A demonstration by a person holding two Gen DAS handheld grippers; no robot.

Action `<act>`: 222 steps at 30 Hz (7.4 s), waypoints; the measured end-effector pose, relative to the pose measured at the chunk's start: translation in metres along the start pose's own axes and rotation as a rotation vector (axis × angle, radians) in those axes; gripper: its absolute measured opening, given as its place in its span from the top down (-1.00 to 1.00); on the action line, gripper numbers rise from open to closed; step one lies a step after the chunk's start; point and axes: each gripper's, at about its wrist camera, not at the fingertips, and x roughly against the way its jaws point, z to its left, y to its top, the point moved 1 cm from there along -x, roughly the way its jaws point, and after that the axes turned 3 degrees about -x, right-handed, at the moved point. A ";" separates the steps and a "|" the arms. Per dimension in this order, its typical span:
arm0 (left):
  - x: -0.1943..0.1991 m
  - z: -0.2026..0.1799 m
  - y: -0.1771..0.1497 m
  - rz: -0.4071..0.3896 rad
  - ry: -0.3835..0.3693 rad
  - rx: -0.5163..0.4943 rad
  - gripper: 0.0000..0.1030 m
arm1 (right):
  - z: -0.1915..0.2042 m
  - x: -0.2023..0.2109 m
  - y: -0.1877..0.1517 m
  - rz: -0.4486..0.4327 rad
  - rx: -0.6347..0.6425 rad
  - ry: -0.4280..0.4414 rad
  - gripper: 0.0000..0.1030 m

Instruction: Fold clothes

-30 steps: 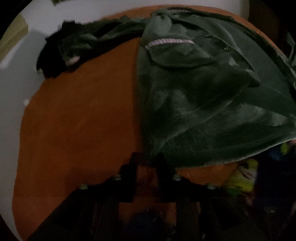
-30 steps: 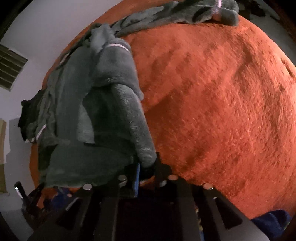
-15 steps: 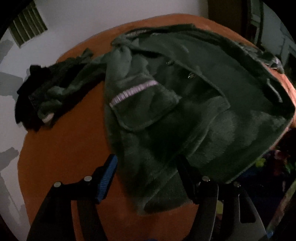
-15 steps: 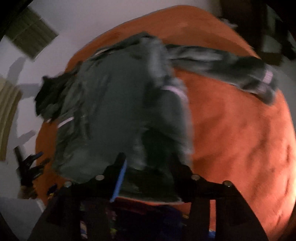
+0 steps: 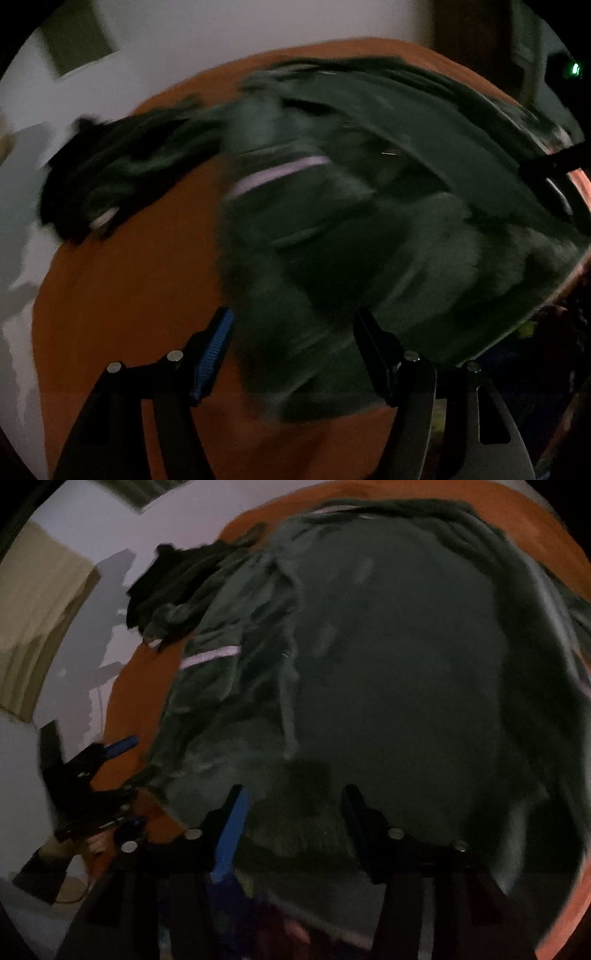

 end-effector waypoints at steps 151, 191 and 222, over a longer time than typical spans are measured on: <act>-0.211 0.008 0.377 0.256 -0.296 0.332 -0.48 | -0.122 0.078 0.144 0.038 0.081 -0.182 0.44; -0.215 -0.080 0.424 0.189 -0.617 0.273 0.12 | -0.182 0.073 0.125 -0.078 -0.309 -0.085 0.44; -0.220 0.077 0.271 0.175 -0.037 0.085 -0.27 | -0.068 -0.084 0.313 0.016 0.178 0.011 0.44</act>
